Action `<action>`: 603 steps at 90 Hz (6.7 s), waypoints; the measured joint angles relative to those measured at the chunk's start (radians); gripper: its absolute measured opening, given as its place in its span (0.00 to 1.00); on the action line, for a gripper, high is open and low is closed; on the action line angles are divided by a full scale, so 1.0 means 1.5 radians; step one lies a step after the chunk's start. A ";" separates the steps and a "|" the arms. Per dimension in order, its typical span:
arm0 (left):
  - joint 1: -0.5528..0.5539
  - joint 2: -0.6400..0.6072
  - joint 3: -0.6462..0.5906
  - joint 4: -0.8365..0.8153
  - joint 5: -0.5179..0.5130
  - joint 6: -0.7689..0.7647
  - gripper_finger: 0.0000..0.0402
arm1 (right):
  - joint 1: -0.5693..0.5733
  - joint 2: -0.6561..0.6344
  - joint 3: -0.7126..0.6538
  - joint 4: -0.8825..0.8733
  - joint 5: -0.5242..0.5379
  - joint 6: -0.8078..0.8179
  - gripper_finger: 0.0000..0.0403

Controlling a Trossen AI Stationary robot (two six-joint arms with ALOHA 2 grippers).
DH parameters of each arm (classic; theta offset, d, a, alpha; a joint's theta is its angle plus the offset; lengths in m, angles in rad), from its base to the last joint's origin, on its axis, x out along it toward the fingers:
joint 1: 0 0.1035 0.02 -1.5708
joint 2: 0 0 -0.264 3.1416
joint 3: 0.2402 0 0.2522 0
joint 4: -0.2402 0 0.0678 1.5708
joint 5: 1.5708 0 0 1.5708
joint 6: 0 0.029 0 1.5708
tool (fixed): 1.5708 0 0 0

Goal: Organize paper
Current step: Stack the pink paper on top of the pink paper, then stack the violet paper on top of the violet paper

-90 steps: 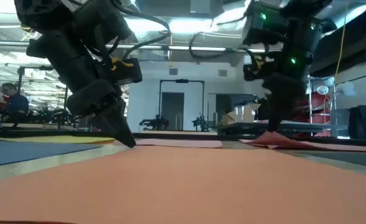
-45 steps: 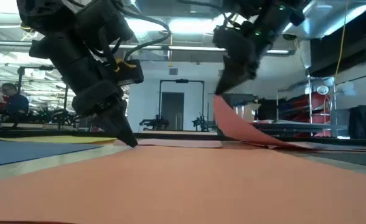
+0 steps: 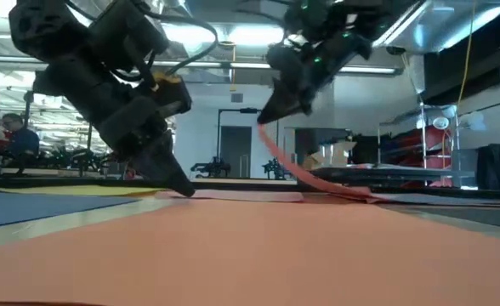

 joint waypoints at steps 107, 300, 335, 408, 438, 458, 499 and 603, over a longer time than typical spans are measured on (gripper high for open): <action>-0.017 0.000 0.000 0.014 0.001 -0.002 0.00 | -0.018 0.292 0.405 -0.212 -0.191 -0.138 0.04; -0.016 0.000 0.000 0.049 0.000 0.027 0.00 | 0.183 -0.087 -0.211 -0.324 0.207 0.271 0.16; -0.015 0.001 0.000 0.043 0.000 0.032 0.00 | 0.182 -0.084 -0.231 -0.315 0.246 0.263 0.28; -0.016 0.001 0.000 0.043 0.000 0.034 0.00 | 0.152 -0.084 -0.277 -0.256 0.233 0.258 0.03; -0.017 0.001 0.004 0.048 -0.001 0.074 0.00 | 0.158 -0.107 -0.257 -0.272 0.182 0.269 0.00; -0.012 0.001 0.048 0.064 0.000 0.199 0.00 | 0.196 -0.118 -0.186 -0.288 0.180 0.266 0.00; 0.009 0.000 0.114 0.135 0.015 0.543 0.18 | 0.241 -0.117 -0.142 -0.228 0.135 0.250 0.00; 0.046 0.075 0.184 0.144 0.058 0.659 0.26 | 0.239 -0.116 -0.142 -0.039 0.023 0.220 0.00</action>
